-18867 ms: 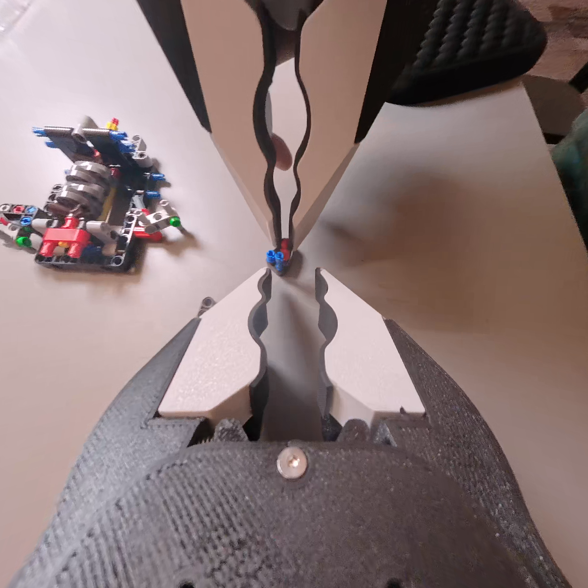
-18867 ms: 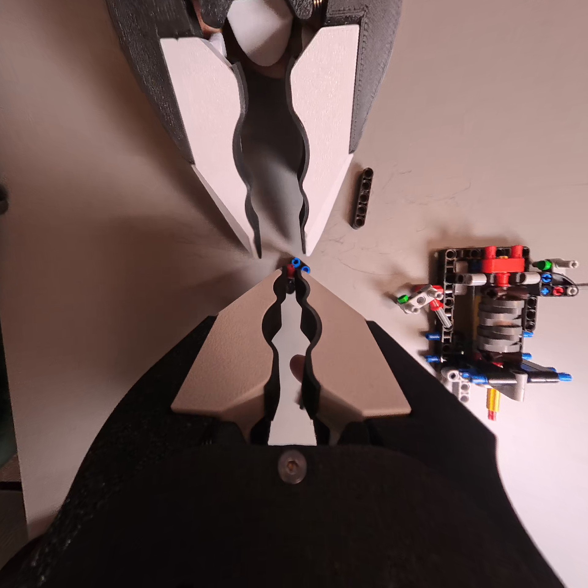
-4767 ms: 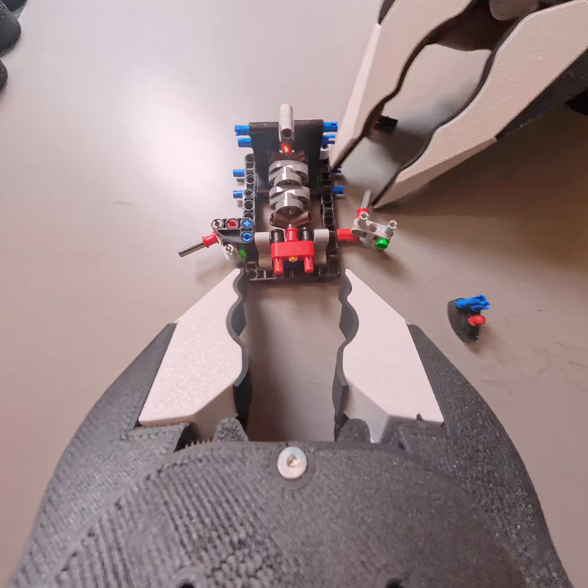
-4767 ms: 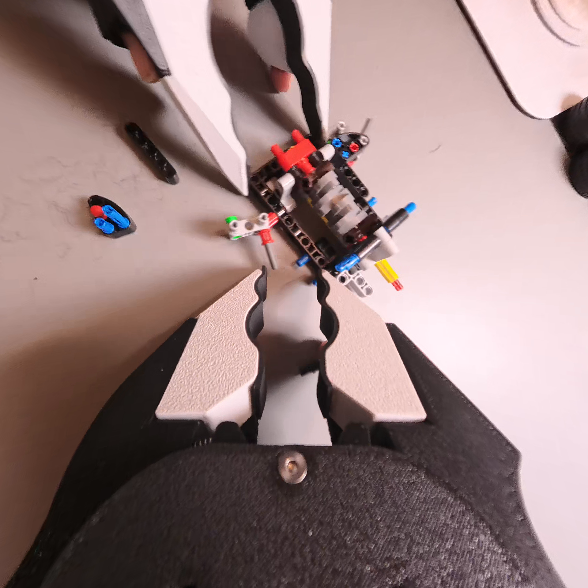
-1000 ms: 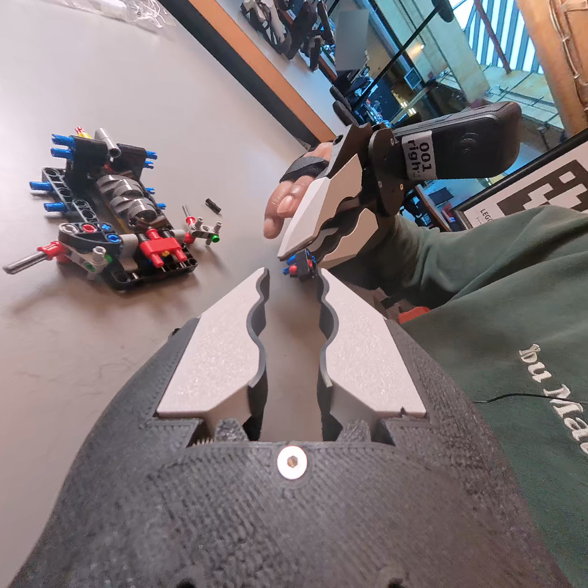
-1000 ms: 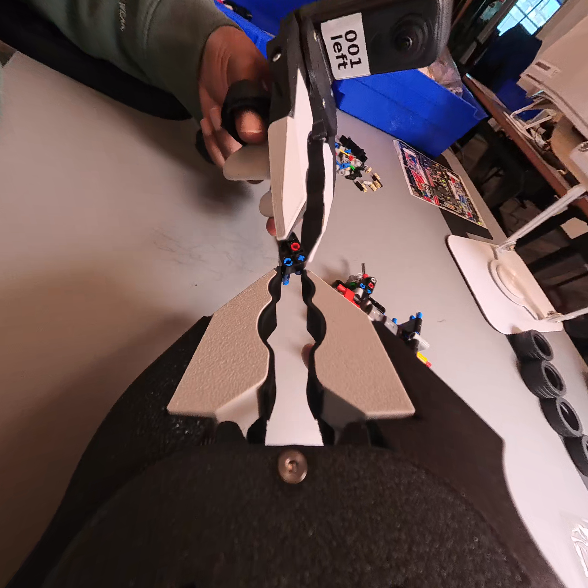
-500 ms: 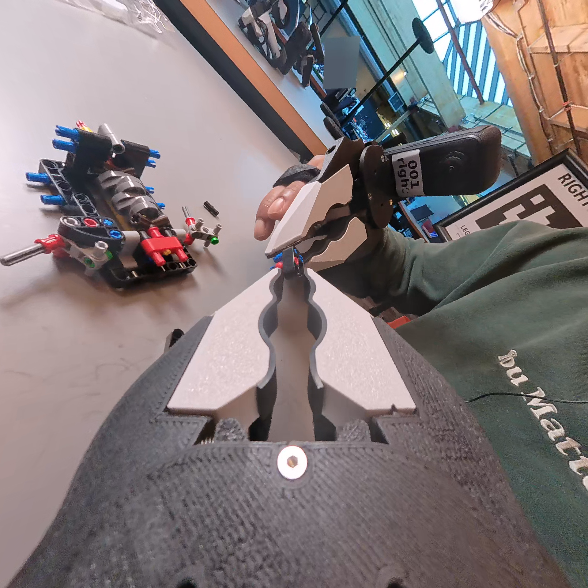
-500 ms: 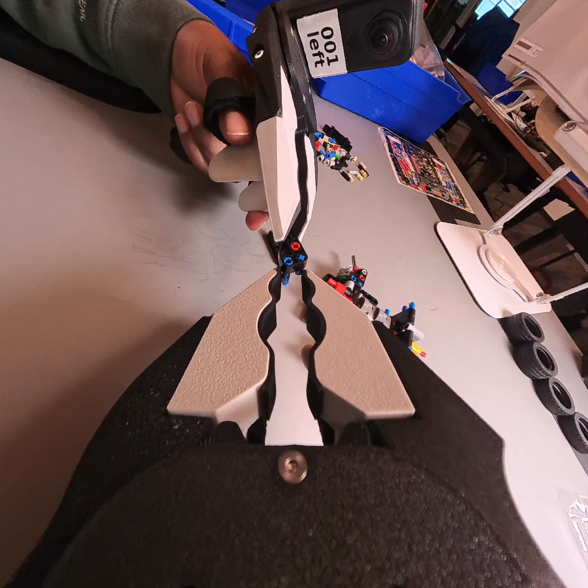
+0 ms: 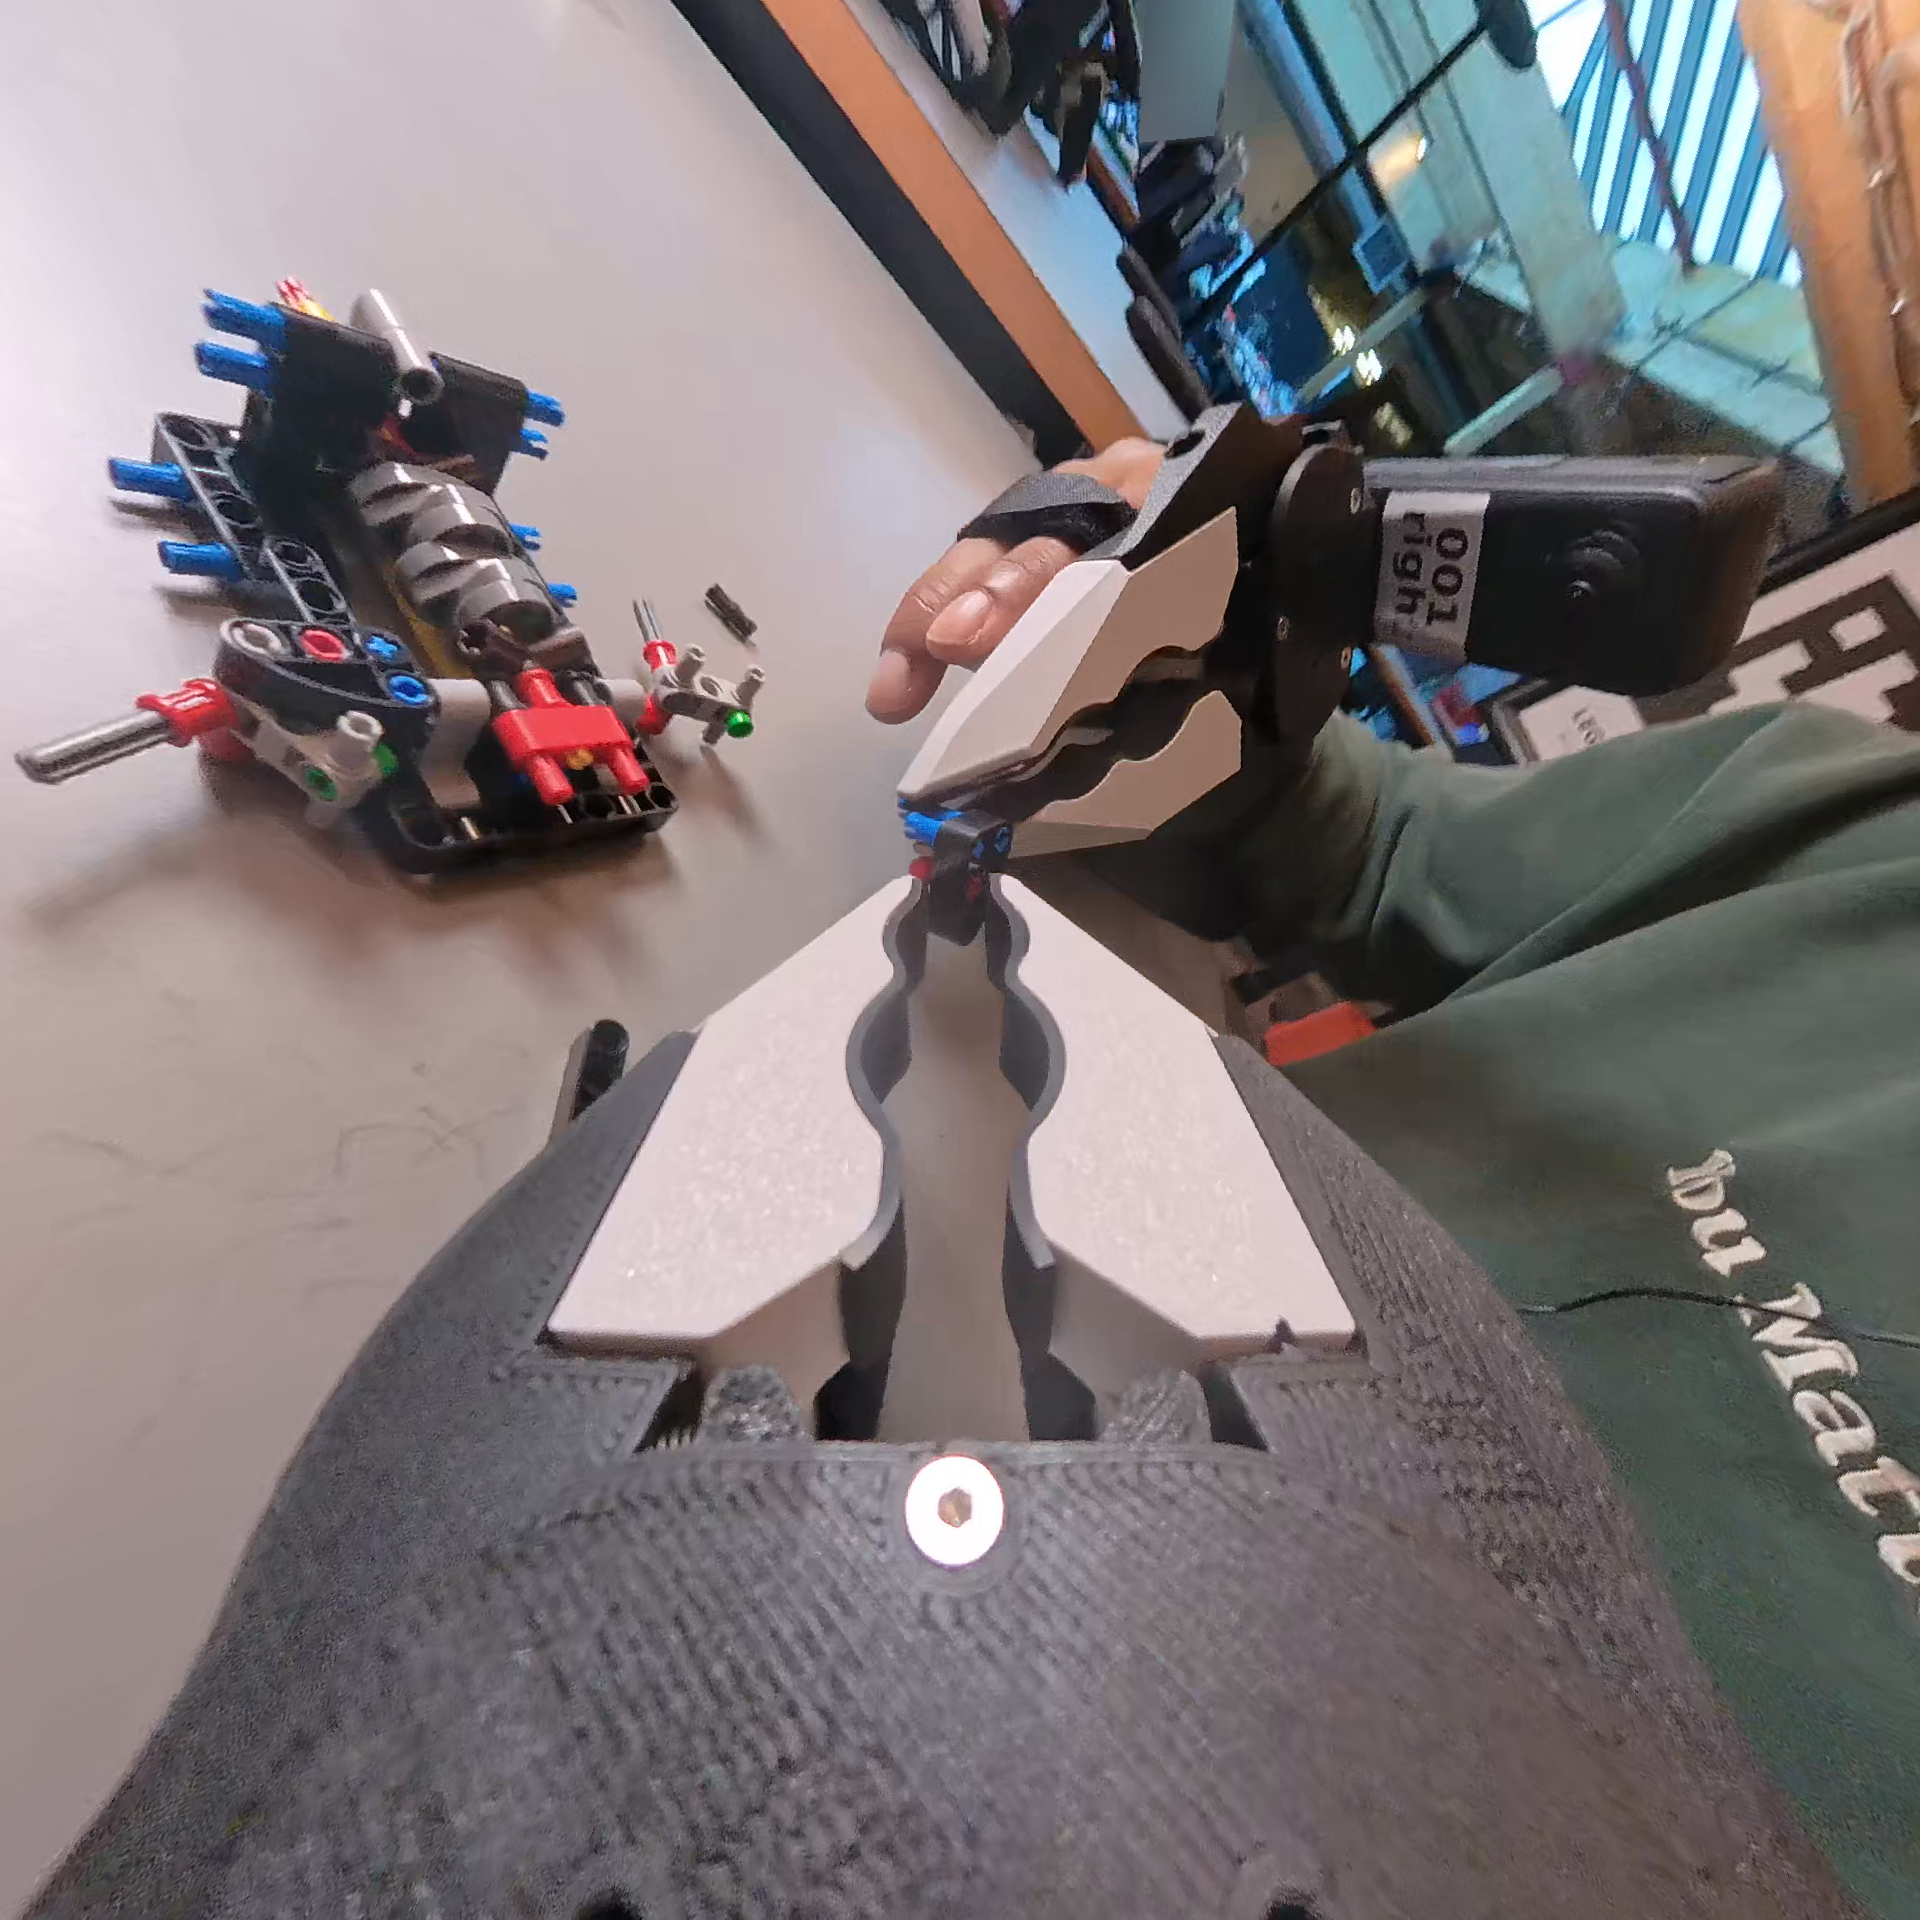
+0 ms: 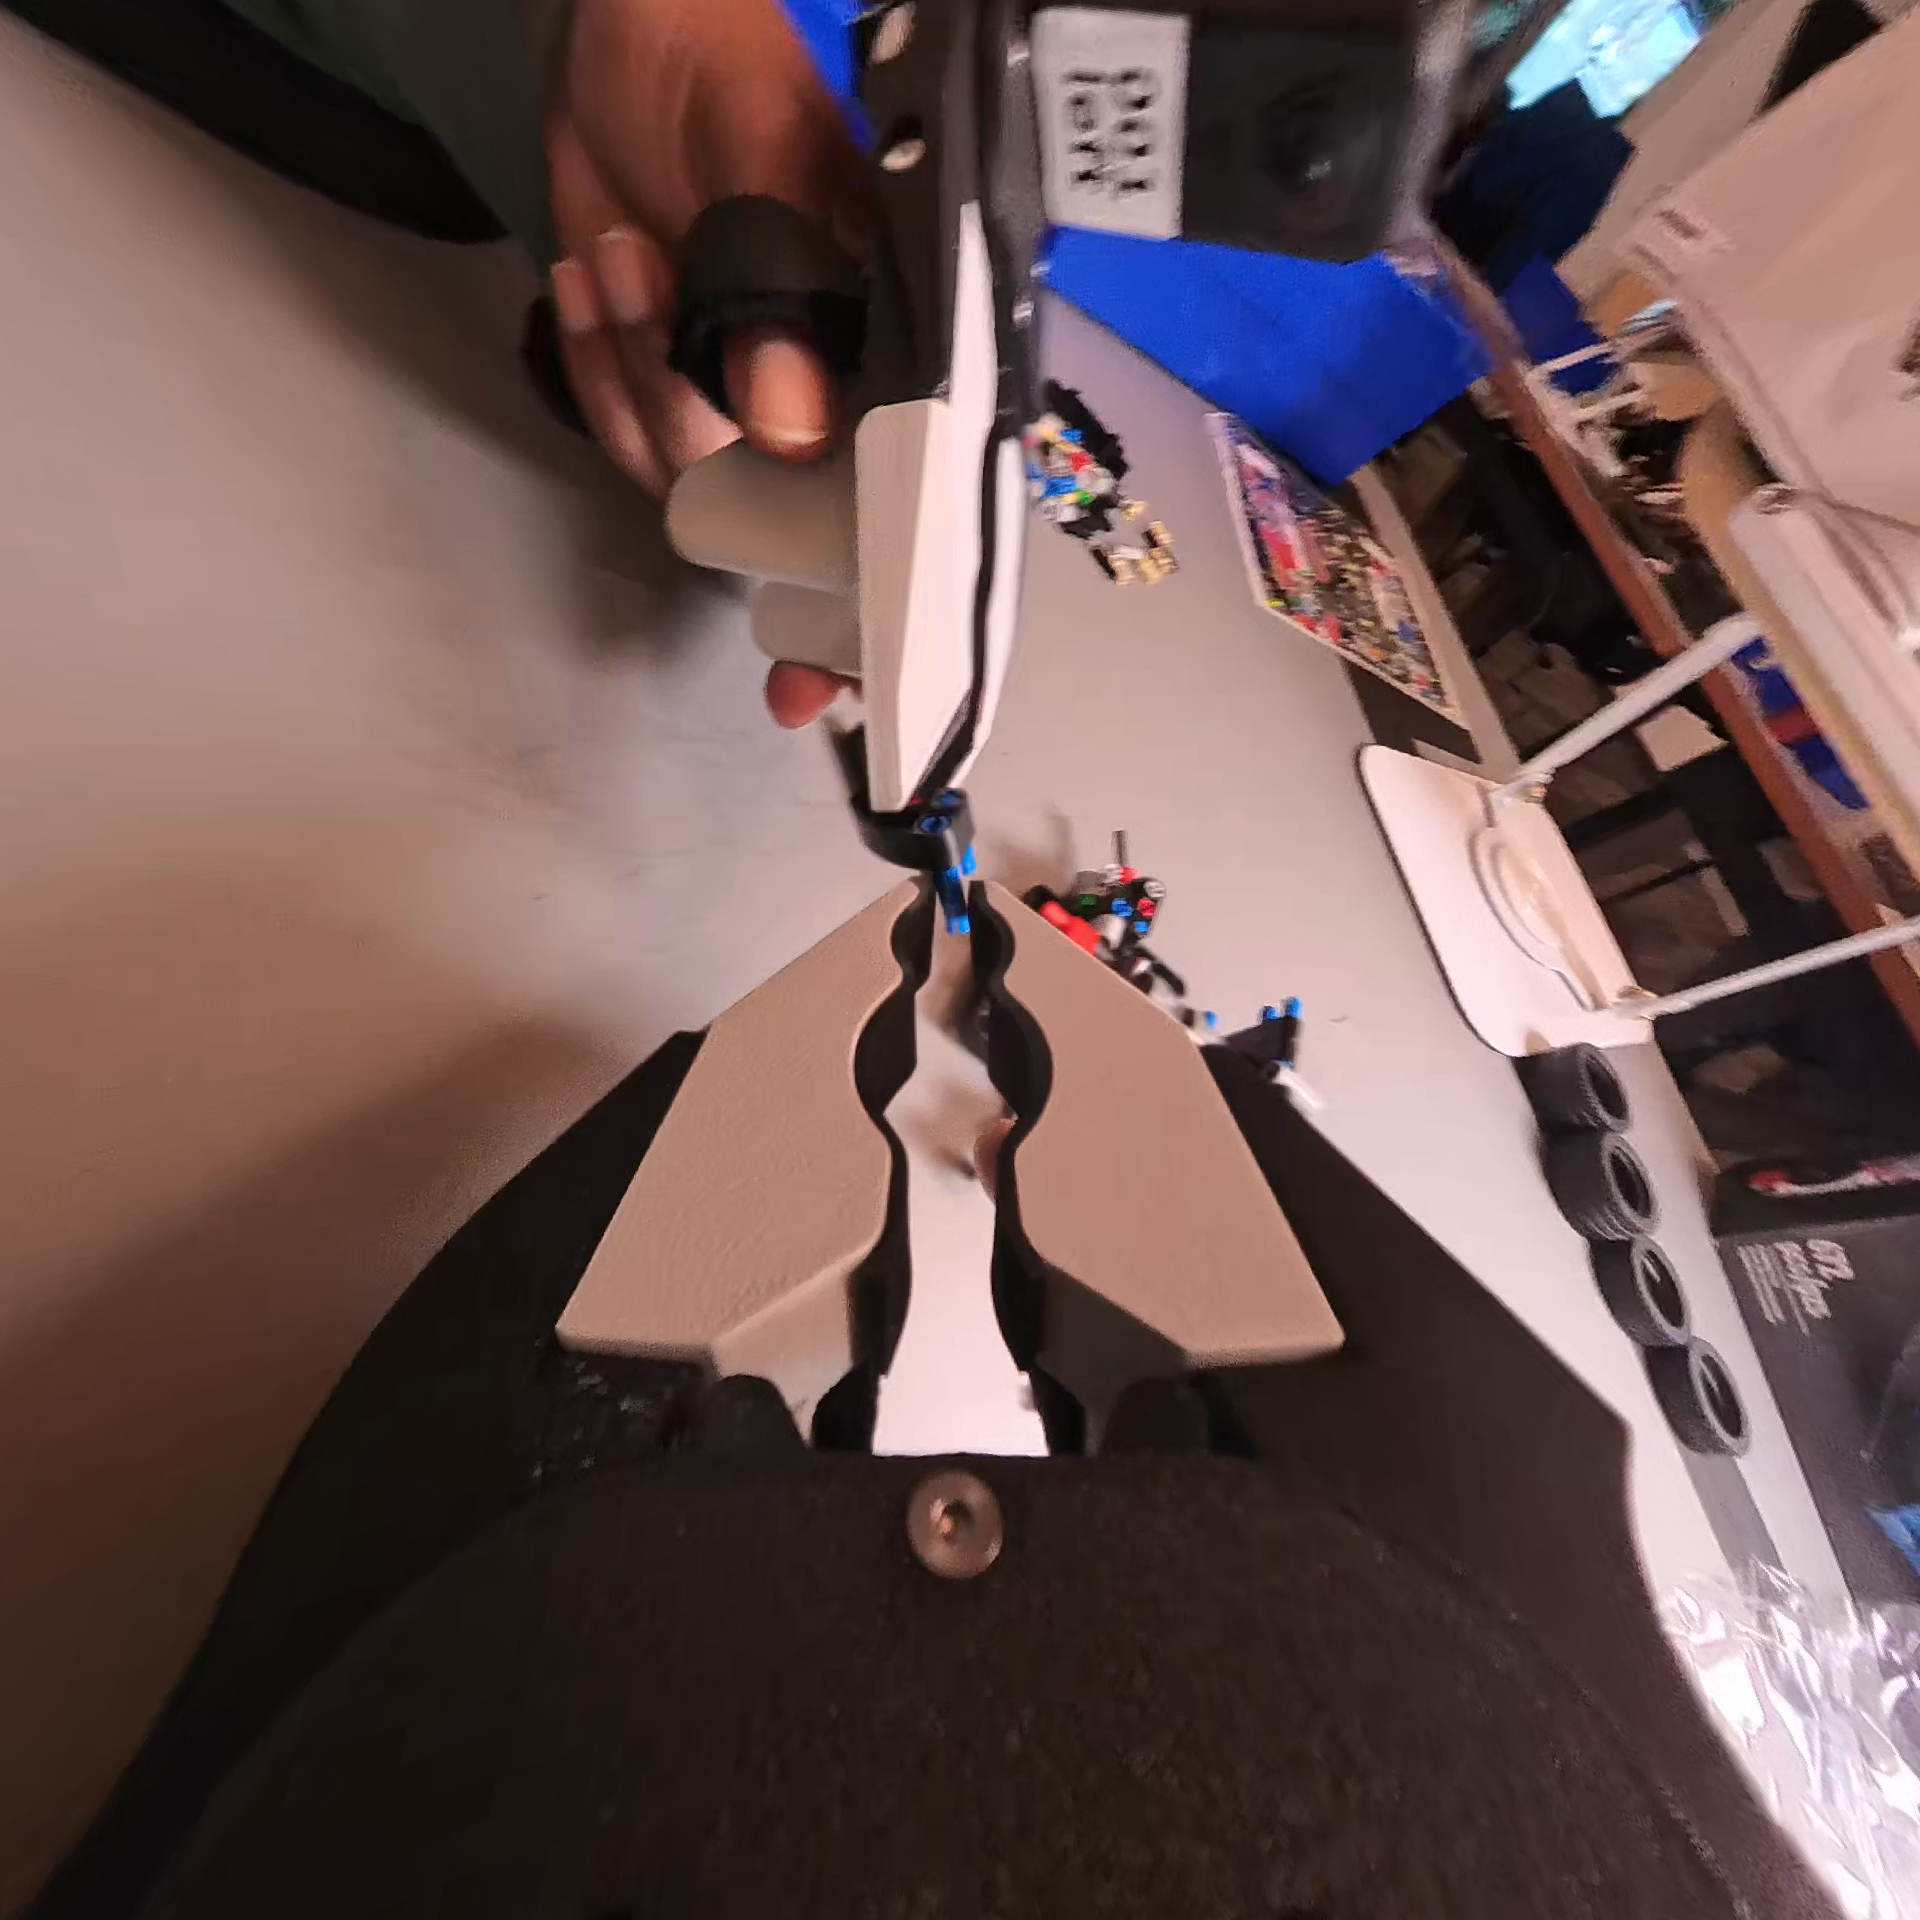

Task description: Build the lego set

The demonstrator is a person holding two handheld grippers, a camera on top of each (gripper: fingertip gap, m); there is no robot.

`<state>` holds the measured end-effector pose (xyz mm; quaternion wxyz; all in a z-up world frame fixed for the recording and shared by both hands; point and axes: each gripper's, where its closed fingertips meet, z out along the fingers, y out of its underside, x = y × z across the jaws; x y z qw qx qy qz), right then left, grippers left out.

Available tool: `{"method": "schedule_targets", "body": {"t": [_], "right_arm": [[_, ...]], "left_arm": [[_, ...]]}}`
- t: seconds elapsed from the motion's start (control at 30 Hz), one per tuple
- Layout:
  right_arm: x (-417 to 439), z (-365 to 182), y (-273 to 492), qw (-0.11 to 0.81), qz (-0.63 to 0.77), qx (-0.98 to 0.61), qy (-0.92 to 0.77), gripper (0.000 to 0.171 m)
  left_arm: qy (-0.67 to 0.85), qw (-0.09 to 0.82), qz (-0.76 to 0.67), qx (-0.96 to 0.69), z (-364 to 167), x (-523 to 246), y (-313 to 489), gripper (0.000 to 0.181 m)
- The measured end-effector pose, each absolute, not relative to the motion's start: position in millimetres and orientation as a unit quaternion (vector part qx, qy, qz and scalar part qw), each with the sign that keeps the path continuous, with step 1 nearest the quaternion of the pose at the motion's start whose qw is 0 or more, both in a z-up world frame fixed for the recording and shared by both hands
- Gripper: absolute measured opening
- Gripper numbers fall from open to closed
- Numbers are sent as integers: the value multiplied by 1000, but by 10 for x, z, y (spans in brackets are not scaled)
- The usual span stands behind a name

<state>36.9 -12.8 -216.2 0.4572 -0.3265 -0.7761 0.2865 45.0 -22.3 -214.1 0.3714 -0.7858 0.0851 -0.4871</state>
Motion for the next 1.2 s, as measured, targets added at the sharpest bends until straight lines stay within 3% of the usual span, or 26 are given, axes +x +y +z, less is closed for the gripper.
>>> {"method": "schedule_targets", "body": {"t": [0.47, 1.03, 1.2], "right_arm": [[275, -2023, -7, 494, 283, -370, -734, 22], [186, -1985, -25, 518, 293, -380, -708, 35], [195, -2007, -57, 523, 280, -364, -718, 24]], "left_arm": [[-77, 416, -545, -724, -1991, 211, -1, 7], [-90, 410, -578, -699, -1932, 288, -29, 7], [-79, 404, -579, -704, -1956, 349, -51, 7]]}}
